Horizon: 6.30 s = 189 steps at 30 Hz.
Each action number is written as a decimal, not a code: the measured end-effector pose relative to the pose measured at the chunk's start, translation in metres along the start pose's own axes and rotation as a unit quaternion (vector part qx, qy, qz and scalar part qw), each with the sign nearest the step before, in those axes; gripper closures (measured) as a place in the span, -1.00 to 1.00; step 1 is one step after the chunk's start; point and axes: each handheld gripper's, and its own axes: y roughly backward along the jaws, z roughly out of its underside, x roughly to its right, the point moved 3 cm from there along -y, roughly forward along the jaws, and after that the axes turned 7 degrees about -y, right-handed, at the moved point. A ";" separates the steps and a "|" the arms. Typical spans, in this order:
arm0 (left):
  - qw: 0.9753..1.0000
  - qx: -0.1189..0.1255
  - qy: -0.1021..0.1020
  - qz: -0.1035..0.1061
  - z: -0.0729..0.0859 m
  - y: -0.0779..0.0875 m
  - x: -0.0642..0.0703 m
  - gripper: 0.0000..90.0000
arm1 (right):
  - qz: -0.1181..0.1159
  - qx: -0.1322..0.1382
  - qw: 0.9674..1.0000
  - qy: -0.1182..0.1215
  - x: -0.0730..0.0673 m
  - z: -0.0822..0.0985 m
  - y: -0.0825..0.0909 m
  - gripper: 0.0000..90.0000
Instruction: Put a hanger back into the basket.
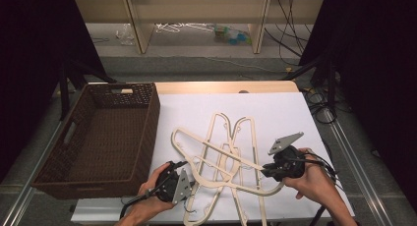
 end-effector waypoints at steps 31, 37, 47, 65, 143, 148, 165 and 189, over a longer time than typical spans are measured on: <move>0.977 0.028 -0.203 0.062 -0.024 0.006 0.014 0.55 | -0.062 0.000 0.998 -0.001 0.027 0.018 -0.026 0.77; 0.973 0.032 -0.219 0.060 -0.032 0.015 0.008 0.66 | -0.073 -0.003 0.997 -0.002 0.032 0.022 -0.028 0.76; 0.962 0.035 -0.257 0.081 -0.052 0.028 0.016 0.77 | -0.097 -0.011 0.995 -0.023 0.043 0.033 -0.037 0.56; 0.980 0.048 -0.183 0.060 -0.071 0.056 -0.006 0.89 | -0.027 0.151 0.986 -0.069 0.045 0.010 0.018 -0.11; 0.932 0.072 0.356 -0.016 0.041 0.230 -0.251 0.91 | -0.018 0.228 0.965 -0.131 0.033 0.056 0.002 -0.42; 0.933 0.043 0.355 -0.028 0.064 0.219 -0.254 0.91 | -0.023 0.226 0.965 -0.129 0.031 0.056 0.001 -0.43; 0.935 -0.038 0.351 -0.030 0.135 0.187 -0.232 0.91 | -0.030 0.218 0.968 -0.119 0.027 0.055 -0.004 -0.44; 0.930 -0.082 0.359 -0.015 0.179 0.120 -0.223 0.88 | -0.036 0.209 0.971 -0.106 0.025 0.055 -0.008 -0.44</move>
